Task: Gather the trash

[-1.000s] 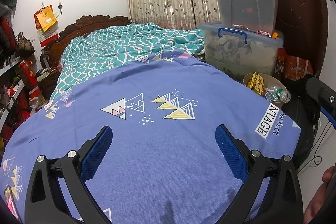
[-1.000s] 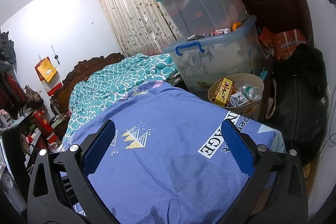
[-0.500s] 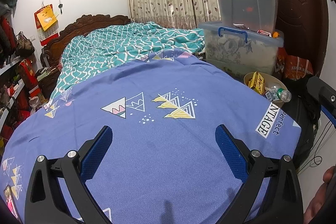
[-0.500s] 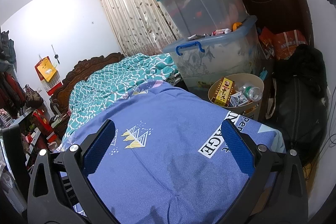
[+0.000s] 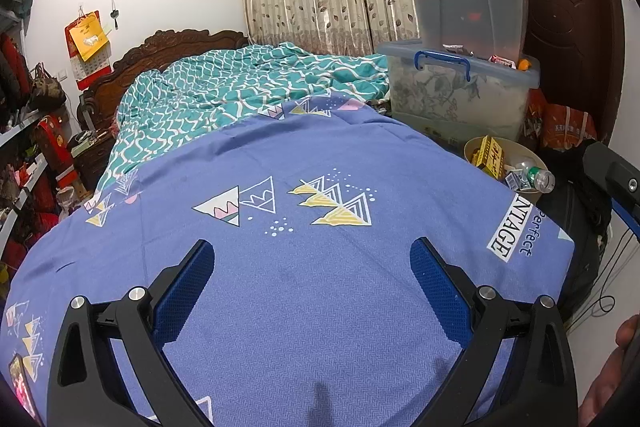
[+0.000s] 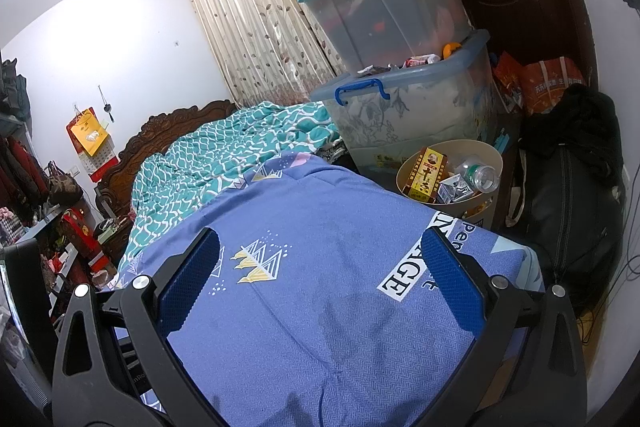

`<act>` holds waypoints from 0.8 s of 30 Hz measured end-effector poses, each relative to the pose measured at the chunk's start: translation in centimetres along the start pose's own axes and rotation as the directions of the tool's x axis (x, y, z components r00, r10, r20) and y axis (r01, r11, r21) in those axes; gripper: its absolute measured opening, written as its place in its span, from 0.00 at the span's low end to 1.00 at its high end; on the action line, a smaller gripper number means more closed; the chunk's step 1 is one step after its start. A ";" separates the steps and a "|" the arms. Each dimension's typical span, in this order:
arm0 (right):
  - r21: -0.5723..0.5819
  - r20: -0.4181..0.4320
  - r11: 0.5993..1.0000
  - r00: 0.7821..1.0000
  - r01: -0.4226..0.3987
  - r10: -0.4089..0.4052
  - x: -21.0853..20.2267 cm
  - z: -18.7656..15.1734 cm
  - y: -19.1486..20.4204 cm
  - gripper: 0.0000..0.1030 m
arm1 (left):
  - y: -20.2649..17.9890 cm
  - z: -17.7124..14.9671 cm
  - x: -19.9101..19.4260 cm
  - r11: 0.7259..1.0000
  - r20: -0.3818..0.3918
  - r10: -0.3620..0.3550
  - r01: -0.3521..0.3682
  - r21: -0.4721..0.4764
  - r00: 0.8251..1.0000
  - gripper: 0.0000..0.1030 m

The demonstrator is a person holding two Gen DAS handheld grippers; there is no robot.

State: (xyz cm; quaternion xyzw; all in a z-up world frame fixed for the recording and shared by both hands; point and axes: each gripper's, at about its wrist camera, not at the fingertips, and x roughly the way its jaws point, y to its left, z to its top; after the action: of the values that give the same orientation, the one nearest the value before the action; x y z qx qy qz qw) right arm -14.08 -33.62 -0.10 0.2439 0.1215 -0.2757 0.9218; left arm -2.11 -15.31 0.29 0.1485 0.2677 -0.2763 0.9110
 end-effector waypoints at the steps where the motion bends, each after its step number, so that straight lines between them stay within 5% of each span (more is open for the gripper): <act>1: -0.001 0.001 1.000 1.000 0.000 0.000 0.0 0.0 0.0 0.97 | 0.0 0.0 0.0 1.000 0.000 0.000 0.000 0.000 1.000 0.92; 24: 0.000 -0.001 1.000 1.000 0.000 0.000 0.2 -0.1 -0.1 0.97 | -0.1 0.2 -0.1 0.999 -0.006 -0.036 0.036 0.018 0.999 0.92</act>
State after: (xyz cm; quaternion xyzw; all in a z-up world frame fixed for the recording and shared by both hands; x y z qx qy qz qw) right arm -14.03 -33.76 -0.25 0.2441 0.1221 -0.2755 0.9218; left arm -2.15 -15.44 0.50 0.1529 0.2704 -0.2948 0.9037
